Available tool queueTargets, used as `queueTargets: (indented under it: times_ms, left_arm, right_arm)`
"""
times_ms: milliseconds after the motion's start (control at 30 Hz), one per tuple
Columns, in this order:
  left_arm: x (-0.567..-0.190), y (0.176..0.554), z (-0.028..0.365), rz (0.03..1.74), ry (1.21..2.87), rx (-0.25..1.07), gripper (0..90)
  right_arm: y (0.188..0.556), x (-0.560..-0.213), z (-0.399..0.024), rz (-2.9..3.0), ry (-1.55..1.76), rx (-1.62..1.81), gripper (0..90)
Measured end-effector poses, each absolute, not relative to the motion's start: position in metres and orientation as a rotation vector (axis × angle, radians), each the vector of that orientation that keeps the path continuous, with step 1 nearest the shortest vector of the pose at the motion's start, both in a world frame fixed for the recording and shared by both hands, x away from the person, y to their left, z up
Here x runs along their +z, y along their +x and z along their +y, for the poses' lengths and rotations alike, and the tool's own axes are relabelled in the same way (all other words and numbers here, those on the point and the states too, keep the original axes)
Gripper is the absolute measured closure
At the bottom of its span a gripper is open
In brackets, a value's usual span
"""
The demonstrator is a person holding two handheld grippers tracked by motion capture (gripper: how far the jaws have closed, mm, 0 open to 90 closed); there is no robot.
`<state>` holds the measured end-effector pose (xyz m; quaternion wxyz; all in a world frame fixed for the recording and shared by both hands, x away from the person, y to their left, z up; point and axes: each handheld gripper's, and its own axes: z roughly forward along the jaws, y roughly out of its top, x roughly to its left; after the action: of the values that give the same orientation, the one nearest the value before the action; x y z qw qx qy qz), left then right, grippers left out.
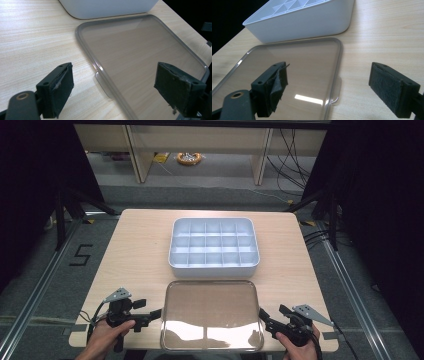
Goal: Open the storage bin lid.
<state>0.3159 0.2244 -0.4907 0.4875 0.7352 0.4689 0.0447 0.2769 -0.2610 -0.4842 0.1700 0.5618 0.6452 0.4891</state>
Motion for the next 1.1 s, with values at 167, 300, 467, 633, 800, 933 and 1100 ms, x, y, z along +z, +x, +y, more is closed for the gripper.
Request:
queueTargets:
  times_ms: [167,300,467,633,800,933,1100]
  left_arm:
    - [-0.490,0.312,0.226,1.133,1.790,0.116,14.7]
    - [-0.490,0.308,0.226,1.132,1.788,0.112,14.7]
    - [-0.489,0.303,0.226,1.125,1.796,0.120,14.7]
    - [-0.488,0.298,0.226,1.114,1.796,0.124,14.7]
    - [-0.487,0.294,0.228,1.109,1.799,0.124,14.7]
    - [-0.488,0.291,0.229,1.128,1.775,0.114,14.7]
    - [-0.488,0.288,0.231,1.125,1.773,0.124,14.7]
  right_arm:
    - [0.271,-0.484,-0.256,1.819,1.655,1.402,16.5]
    - [0.269,-0.484,-0.257,1.844,1.617,1.391,16.6]
    - [0.262,-0.484,-0.254,1.864,1.633,1.396,16.6]
    - [0.257,-0.484,-0.256,1.870,1.586,1.379,16.5]
    - [0.252,-0.484,-0.253,1.852,1.638,1.411,16.5]
    - [0.250,-0.486,-0.254,1.856,1.590,1.421,16.5]
    - [0.248,-0.486,-0.254,1.845,1.568,1.421,16.6]
